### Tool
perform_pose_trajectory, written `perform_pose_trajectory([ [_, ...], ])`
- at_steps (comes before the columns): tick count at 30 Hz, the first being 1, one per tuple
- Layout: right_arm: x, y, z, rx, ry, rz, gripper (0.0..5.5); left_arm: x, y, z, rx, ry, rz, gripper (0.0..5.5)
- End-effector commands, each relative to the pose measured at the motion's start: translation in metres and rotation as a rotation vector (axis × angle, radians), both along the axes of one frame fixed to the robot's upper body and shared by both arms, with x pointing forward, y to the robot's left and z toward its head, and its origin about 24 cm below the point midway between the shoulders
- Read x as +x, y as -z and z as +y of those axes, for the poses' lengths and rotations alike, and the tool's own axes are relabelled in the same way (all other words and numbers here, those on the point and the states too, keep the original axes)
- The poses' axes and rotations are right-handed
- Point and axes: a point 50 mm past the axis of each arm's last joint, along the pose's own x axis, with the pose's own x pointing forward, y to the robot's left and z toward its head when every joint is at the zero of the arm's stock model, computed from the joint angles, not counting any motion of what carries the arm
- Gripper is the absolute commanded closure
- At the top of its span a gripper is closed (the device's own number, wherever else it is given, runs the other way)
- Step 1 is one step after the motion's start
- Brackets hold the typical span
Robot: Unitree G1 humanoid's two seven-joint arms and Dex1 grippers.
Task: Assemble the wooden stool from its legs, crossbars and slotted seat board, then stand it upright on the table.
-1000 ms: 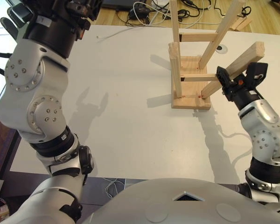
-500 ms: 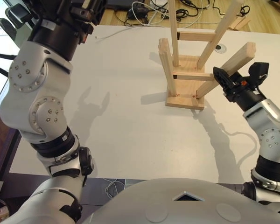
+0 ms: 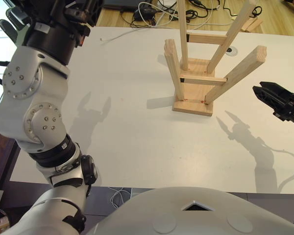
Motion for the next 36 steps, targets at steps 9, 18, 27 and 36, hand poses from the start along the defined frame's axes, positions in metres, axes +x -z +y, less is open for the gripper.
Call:
perform_pose_trajectory([
  [9,-0.015,0.057,0.062,-0.087,0.562,0.104,5.41,-0.026,0.11,0.009,0.027,-0.161,0.513,2.64],
  [18,0.017,0.048,0.011,-0.284,1.032,0.034,5.5,-0.006,0.11,0.077,0.016,-0.618,0.451,4.13],
  [27,0.072,0.029,0.027,-0.263,1.005,-0.076,5.5,0.05,0.097,0.024,0.004,-0.451,0.376,5.47],
  [36,0.062,0.02,0.101,-0.238,0.778,-0.135,5.5,0.034,0.077,-0.122,-0.07,0.042,0.389,5.47],
])
